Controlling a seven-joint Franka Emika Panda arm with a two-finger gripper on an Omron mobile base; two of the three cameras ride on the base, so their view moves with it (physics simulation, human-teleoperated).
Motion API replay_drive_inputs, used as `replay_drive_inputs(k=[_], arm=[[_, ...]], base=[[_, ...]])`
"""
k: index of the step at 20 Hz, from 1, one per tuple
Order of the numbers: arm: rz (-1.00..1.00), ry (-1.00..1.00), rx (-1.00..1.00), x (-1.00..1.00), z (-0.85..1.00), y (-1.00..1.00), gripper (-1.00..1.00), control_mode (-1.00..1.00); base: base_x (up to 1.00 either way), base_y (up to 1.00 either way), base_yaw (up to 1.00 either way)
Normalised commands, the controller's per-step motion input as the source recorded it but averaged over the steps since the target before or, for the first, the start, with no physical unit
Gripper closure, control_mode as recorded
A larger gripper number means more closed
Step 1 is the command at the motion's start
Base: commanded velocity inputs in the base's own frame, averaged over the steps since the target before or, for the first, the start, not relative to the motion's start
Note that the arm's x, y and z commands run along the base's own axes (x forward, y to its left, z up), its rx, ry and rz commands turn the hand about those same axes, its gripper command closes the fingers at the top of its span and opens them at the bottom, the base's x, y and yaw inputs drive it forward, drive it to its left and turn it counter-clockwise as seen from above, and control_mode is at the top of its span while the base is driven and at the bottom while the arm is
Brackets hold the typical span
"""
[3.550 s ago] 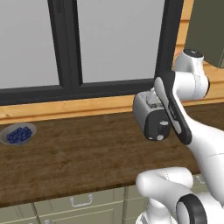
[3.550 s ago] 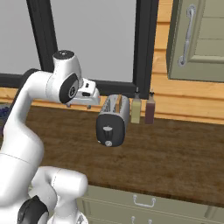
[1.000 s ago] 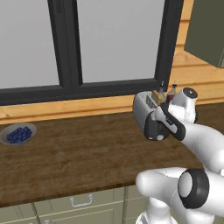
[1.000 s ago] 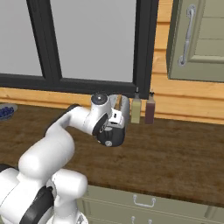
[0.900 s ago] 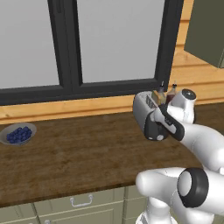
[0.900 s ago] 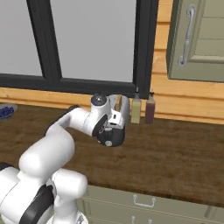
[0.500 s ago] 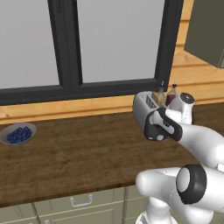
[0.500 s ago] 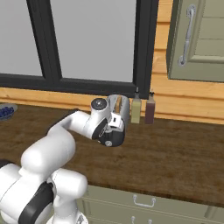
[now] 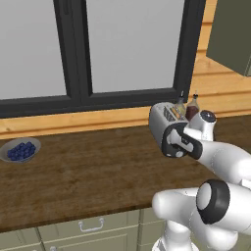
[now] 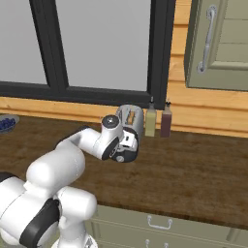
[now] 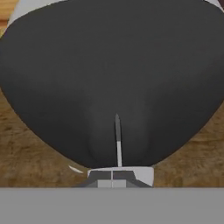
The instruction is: Start the toaster. Once the lever pops up, take the bread to the plate on the dining counter.
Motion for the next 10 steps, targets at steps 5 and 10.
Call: replay_drive_inputs(k=[5,10], arm=[[0.00,0.00,0.00,-0.02,-0.26,0.00,1.00,-1.00],[0.00,0.00,0.00,-0.02,-0.45,0.00,1.00,-1.00]], base=[[0.00,0.00,0.00],[0.00,0.00,0.00]])
